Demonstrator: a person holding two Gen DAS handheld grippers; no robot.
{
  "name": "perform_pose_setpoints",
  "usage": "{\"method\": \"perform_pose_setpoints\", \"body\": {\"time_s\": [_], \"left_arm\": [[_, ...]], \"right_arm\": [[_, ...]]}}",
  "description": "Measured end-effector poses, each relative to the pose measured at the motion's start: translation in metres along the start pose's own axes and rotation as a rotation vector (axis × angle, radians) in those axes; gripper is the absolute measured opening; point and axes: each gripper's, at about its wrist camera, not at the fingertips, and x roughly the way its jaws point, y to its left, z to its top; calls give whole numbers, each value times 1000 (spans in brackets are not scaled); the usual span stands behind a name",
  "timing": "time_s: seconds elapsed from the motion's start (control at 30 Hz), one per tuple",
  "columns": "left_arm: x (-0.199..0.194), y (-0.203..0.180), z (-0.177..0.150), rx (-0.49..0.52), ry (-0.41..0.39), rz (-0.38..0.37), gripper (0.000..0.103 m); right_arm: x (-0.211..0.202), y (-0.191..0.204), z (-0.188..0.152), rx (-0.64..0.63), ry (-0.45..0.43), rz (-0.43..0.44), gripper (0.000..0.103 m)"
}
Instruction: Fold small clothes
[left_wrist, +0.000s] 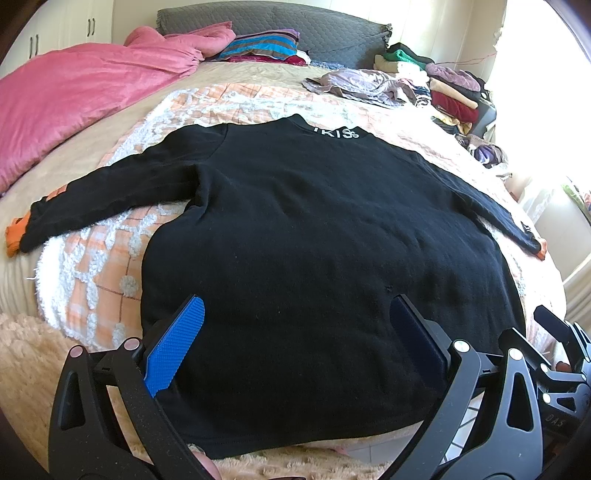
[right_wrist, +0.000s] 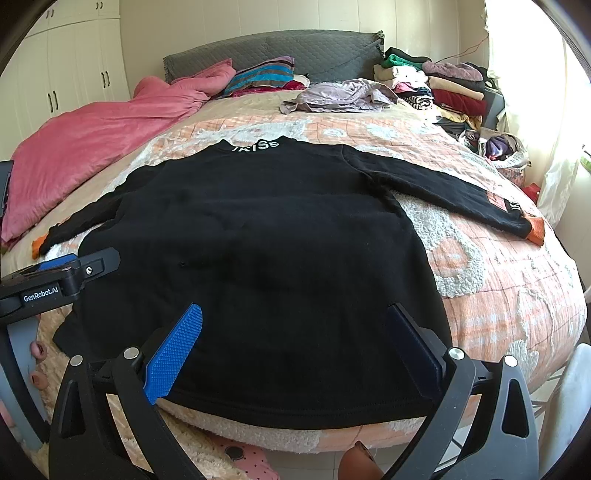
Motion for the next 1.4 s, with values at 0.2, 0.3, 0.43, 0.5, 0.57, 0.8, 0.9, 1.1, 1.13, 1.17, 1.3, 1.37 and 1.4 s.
{"method": "perform_pose_setpoints", "body": {"time_s": [0.2,0.3,0.43,0.5,0.57,0.8,0.9,1.1,1.13,1.17,1.3,1.37,1.4], "left_arm": [[0,0,0,0,0,-1,95],[0,0,0,-1,-1,-1,95],[0,-1,0,-1,0,1,95],[1,1,2,-9,1,1,95],[2,2,5,-11,2,3,95],[8,13,24,-37,-5,22,95],[12,15,32,-39,-4,28,95],[19,19,47,-45,0,36,95],[20,20,50,-48,0,36,95],[20,20,52,-50,0,33,95],[24,20,64,-53,-6,30,95],[26,19,69,-50,-4,28,95],[28,18,73,-48,-4,27,95]], "right_arm": [[0,0,0,-1,0,-1,99],[0,0,1,0,-1,2,99],[2,3,4,-3,-1,3,99],[3,3,6,-6,-5,6,99],[4,4,9,-9,-7,8,99],[10,7,20,-22,-22,16,99],[12,8,29,-16,-37,23,99],[20,13,46,-13,-59,23,99],[22,14,50,-11,-61,25,99],[23,14,51,-10,-62,27,99],[29,16,62,-11,-67,28,99],[31,16,66,-10,-68,27,99],[33,15,68,-8,-69,29,99]]}}
